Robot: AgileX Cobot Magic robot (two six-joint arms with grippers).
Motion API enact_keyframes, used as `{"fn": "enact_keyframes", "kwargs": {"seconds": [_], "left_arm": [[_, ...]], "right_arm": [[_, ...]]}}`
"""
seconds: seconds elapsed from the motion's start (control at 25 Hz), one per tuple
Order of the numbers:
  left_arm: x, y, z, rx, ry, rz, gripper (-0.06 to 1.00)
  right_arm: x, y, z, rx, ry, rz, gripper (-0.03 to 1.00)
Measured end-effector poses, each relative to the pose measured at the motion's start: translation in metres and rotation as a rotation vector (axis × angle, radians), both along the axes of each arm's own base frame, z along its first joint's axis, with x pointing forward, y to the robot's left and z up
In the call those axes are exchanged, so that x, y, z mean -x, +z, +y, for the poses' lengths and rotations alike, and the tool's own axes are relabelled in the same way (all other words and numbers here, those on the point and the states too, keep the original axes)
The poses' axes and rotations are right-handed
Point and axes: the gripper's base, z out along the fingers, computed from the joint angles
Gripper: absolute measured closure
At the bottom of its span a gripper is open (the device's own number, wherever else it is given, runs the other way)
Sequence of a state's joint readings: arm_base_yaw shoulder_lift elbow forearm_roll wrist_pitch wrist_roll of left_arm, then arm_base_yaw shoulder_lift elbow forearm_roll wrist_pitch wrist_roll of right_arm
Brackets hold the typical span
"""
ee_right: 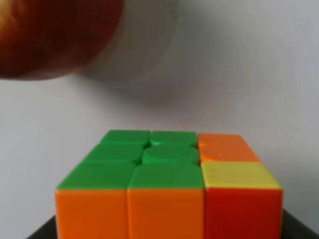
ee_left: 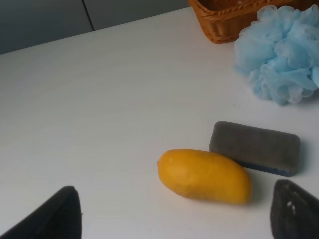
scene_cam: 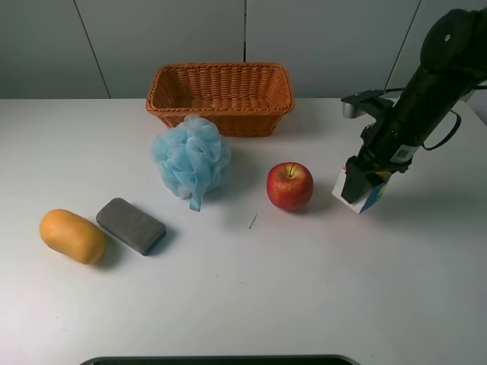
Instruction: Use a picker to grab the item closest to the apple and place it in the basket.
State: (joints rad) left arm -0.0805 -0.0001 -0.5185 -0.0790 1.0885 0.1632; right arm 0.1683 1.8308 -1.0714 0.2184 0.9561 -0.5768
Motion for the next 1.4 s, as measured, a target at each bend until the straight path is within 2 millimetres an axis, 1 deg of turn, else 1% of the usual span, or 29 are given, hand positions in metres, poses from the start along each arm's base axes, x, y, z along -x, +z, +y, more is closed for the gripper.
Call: {"fn": "enact_keyframes", "kwargs": {"seconds": [0.16, 0.24, 0.52, 0.56, 0.64, 0.84, 0.88, 0.92, 1.04, 1.2, 1.32, 1.4], "left_arm": [[0.0, 0.0, 0.0, 0.0, 0.0, 0.0, 0.22], [0.0, 0.0, 0.0, 0.0, 0.0, 0.0, 0.22], [0.0, 0.0, 0.0, 0.0, 0.0, 0.0, 0.22], [0.0, 0.0, 0.0, 0.0, 0.0, 0.0, 0.22], [0.0, 0.0, 0.0, 0.0, 0.0, 0.0, 0.22], [0.0, 0.0, 0.0, 0.0, 0.0, 0.0, 0.22], [0.0, 0.0, 0.0, 0.0, 0.0, 0.0, 0.22], [0.0, 0.0, 0.0, 0.0, 0.0, 0.0, 0.22], [0.0, 0.0, 0.0, 0.0, 0.0, 0.0, 0.22], [0.0, 0.0, 0.0, 0.0, 0.0, 0.0, 0.22], [0.0, 0.0, 0.0, 0.0, 0.0, 0.0, 0.22], [0.0, 0.0, 0.0, 0.0, 0.0, 0.0, 0.22]], "right_arm": [[-0.015, 0.034, 0.003, 0.003, -0.023, 0.038, 0.52], [-0.024, 0.051, 0.006, 0.002, -0.031, 0.019, 0.52], [-0.06, 0.115, 0.028, -0.026, -0.089, -0.201, 0.52], [-0.065, 0.12, 0.031, -0.035, -0.098, -0.222, 0.52], [-0.077, 0.126, 0.033, -0.047, -0.112, -0.251, 0.52], [-0.114, 0.125, 0.046, -0.108, -0.129, -0.294, 0.52], [-0.121, 0.122, 0.049, -0.125, -0.132, -0.296, 0.52], [-0.127, 0.124, 0.052, -0.148, -0.136, -0.308, 0.52], [-0.144, 0.12, 0.061, -0.213, -0.143, -0.321, 0.52], [-0.16, 0.108, 0.081, -0.264, -0.125, -0.362, 0.52], [-0.17, 0.095, 0.099, -0.289, -0.114, -0.413, 0.52], [-0.175, 0.085, 0.108, -0.3, -0.109, -0.446, 0.52]]}}
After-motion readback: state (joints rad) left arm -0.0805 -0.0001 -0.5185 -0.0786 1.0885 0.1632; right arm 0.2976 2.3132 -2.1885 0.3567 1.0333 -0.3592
